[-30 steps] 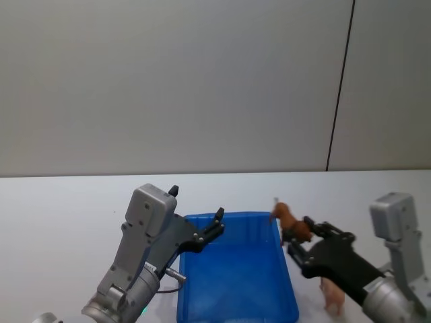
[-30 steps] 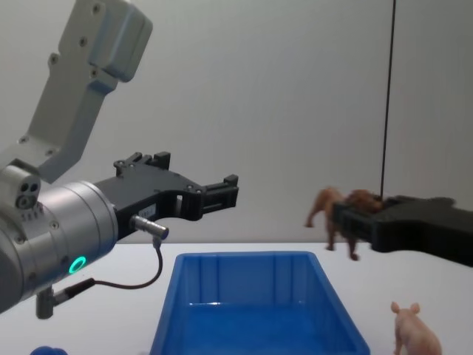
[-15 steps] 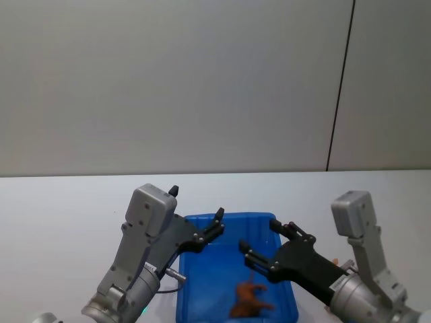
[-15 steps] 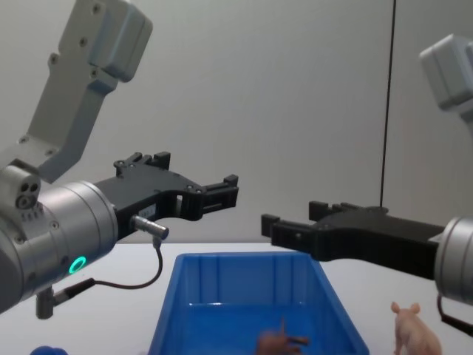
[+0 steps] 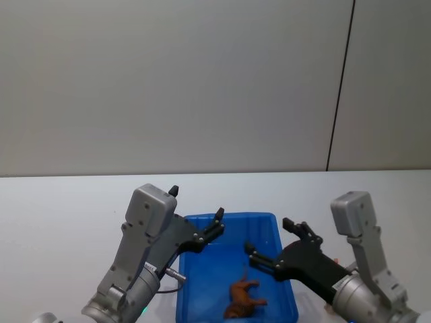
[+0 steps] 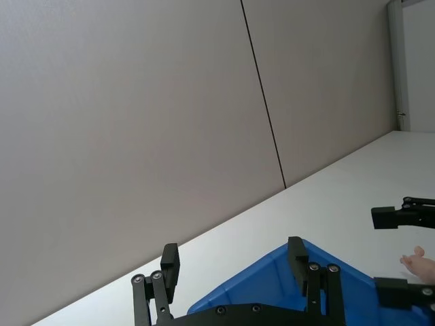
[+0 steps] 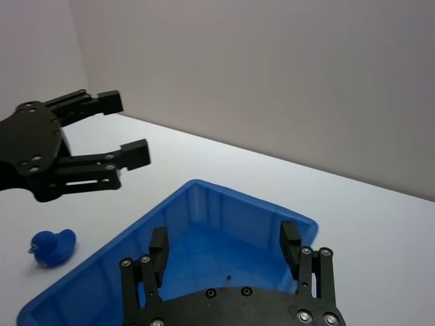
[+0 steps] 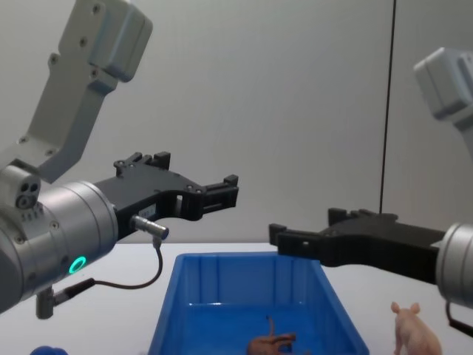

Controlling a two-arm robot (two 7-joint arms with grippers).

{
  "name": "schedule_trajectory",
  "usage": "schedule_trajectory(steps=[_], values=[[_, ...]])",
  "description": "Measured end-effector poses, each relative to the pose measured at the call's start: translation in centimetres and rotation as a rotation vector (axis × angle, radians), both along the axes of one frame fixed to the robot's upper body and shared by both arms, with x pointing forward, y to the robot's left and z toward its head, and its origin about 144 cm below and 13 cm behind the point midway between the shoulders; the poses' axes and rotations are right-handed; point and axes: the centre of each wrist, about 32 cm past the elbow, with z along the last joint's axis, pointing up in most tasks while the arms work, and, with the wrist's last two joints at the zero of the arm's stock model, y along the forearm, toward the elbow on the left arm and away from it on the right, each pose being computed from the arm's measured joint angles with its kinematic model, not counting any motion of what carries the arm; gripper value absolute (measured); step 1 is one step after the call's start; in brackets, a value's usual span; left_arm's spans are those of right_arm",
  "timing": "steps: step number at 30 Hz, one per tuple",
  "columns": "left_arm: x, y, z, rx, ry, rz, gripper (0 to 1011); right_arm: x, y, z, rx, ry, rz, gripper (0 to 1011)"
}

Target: Pick up the two dolls from the table and place them into the box.

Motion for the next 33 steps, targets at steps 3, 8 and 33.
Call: schedule_trajectory(steps=[3, 8, 33], values=[[0.0, 0.0, 0.0, 0.000, 0.000, 0.000, 1001, -0.3, -0.3, 0.1, -0.008, -0.004, -0.031, 1001], [0.0, 0.0, 0.0, 0.000, 0.000, 0.000, 1001, -1.1, -1.0, 0.3, -0.023, -0.012, -0.094, 1001], [0.0, 0.0, 0.0, 0.000, 0.000, 0.000, 1001, -4.6, -2.9, -0.6, -0.115, 0.044, -0.356, 1001]])
